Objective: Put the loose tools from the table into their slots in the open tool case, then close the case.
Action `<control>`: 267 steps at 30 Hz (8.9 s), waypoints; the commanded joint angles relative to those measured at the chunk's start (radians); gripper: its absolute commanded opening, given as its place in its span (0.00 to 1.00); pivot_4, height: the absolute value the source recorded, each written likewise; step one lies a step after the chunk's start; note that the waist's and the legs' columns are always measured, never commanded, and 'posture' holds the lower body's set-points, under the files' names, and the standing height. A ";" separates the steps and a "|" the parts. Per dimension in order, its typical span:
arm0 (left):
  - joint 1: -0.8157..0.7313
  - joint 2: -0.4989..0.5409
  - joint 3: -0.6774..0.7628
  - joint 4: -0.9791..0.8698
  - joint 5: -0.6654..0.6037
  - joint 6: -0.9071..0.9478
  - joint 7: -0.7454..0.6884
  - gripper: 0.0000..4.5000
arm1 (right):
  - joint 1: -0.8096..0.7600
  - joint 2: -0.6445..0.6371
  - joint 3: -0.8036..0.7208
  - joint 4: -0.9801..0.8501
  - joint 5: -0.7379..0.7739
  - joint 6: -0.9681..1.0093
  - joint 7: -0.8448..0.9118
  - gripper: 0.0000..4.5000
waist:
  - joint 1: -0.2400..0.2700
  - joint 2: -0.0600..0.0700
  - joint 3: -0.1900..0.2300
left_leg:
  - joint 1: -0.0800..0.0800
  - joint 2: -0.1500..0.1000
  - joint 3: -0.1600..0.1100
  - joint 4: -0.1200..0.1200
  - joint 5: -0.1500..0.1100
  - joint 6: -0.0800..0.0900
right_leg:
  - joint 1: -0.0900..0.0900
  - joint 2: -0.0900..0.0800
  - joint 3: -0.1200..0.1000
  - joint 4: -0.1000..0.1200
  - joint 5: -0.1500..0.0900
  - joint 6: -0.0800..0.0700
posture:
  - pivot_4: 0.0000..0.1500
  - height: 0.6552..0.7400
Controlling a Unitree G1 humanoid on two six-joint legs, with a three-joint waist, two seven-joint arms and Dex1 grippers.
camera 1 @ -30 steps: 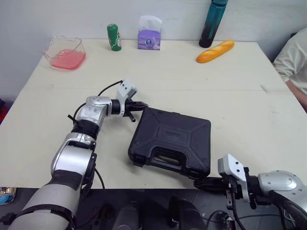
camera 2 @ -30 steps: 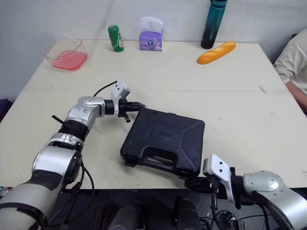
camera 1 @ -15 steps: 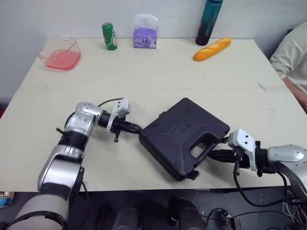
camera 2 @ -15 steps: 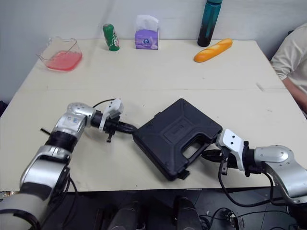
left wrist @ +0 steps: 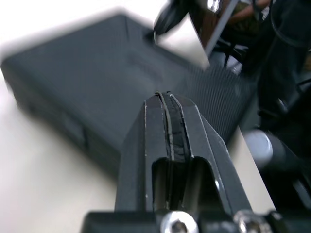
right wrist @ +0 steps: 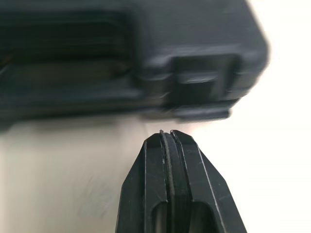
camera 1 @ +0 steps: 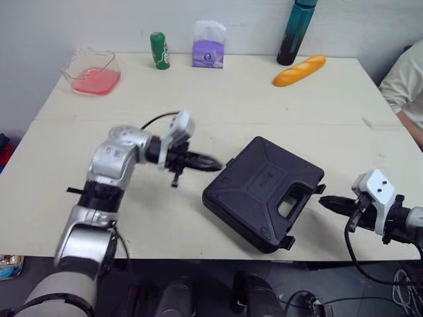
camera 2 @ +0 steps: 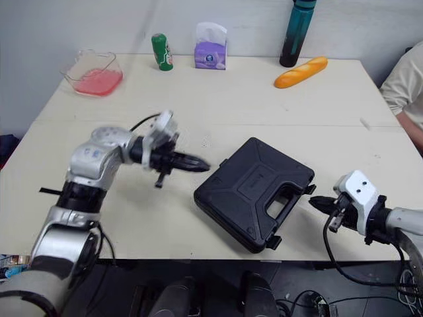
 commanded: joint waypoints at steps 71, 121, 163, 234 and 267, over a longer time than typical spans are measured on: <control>-0.218 -0.464 -0.351 0.898 0.573 -0.732 0.349 0.01 | -0.441 0.066 0.160 -0.152 0.074 0.360 -0.107 0.00 | -0.047 -0.008 -0.017 | 0.005 0.006 0.003 -0.002 -0.005 -0.002 | 0.000 -0.001 0.002 -0.004 -0.002 -0.004 | 1.00 0.90; -0.299 -0.428 -0.122 0.717 0.329 -0.472 0.191 0.01 | -0.307 -0.065 0.010 -0.144 0.088 0.376 -0.074 0.00 | -0.019 -0.006 -0.019 | 0.002 0.005 0.001 -0.001 -0.006 0.000 | -0.001 -0.003 0.000 -0.006 -0.002 -0.004 | 1.00 0.90; -0.213 -0.464 -0.377 0.871 0.629 -0.692 0.356 0.01 | -0.401 0.067 0.196 -0.057 0.060 0.321 -0.116 0.00 | -0.026 -0.007 -0.021 | 0.008 0.004 -0.004 -0.001 -0.009 0.005 | 0.010 -0.008 0.001 -0.013 -0.001 -0.003 | 1.00 0.90; 0.099 -0.054 -0.551 -0.188 0.315 -0.153 -0.001 0.01 | 0.055 -0.062 -0.006 -0.515 0.431 0.431 -0.100 0.00 | -0.020 0.003 -0.021 | 0.009 0.008 -0.007 -0.001 -0.010 0.005 | 0.013 -0.003 0.003 -0.015 -0.003 -0.005 | 1.00 0.90; 0.721 0.688 0.641 -0.479 -0.320 0.245 -0.030 1.00 | 0.296 -0.298 -0.788 -0.026 0.218 0.189 0.561 0.99 | -0.024 0.014 -0.005 | 0.006 0.006 -0.008 -0.003 -0.015 -0.007 | 0.009 -0.008 0.004 -0.016 -0.004 -0.006 | 1.00 0.90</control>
